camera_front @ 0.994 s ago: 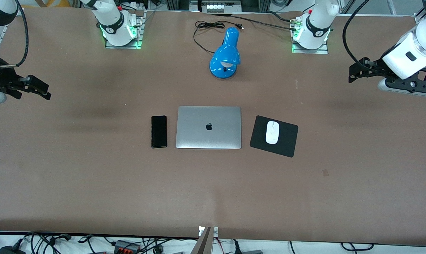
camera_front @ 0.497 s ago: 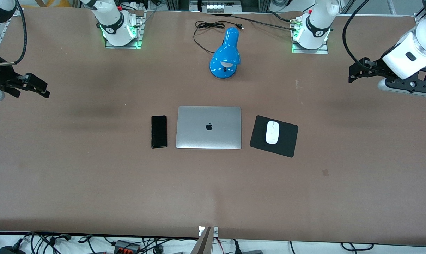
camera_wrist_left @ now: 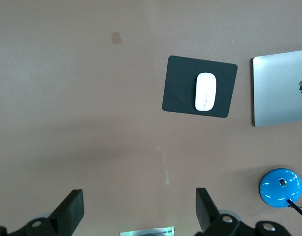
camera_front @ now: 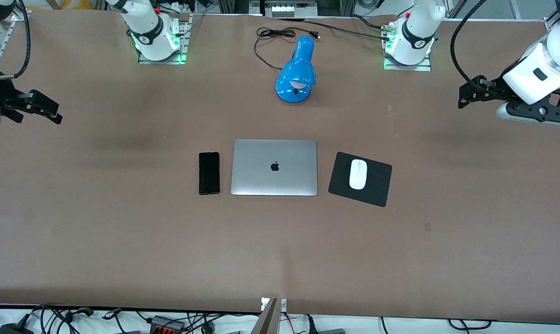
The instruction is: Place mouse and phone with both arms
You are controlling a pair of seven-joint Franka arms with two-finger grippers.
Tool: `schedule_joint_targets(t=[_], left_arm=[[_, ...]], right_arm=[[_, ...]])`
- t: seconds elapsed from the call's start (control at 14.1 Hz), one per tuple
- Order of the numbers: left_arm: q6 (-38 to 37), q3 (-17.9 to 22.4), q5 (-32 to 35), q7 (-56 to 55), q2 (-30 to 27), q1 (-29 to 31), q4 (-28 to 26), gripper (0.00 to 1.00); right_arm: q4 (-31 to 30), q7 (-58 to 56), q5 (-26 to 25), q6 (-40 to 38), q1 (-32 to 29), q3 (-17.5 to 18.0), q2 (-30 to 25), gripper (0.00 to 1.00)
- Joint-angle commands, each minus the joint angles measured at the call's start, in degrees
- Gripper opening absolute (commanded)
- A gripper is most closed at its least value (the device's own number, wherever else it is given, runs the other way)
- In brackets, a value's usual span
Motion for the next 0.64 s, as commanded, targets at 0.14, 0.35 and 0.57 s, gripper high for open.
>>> schedule_joint_targets(t=[0.14, 0.35, 0.57], left_arm=[[-0.82, 0.01, 0.42, 1.36, 0.24, 0.24, 0.78, 1.00], [-0.82, 0.01, 0.42, 1.45, 0.24, 0.24, 0.78, 1.00], [-0.74, 0.01, 0.42, 1.45, 0.24, 0.24, 0.78, 1.00]], right_arm=[[-0.83, -1.12, 0.29, -0.88, -0.41, 0.24, -1.07, 1.00], [-0.83, -1.12, 0.29, -0.88, -0.50, 0.24, -1.07, 1.00], [-0.83, -1.12, 0.29, -0.79, -0.50, 0.24, -1.07, 1.00]])
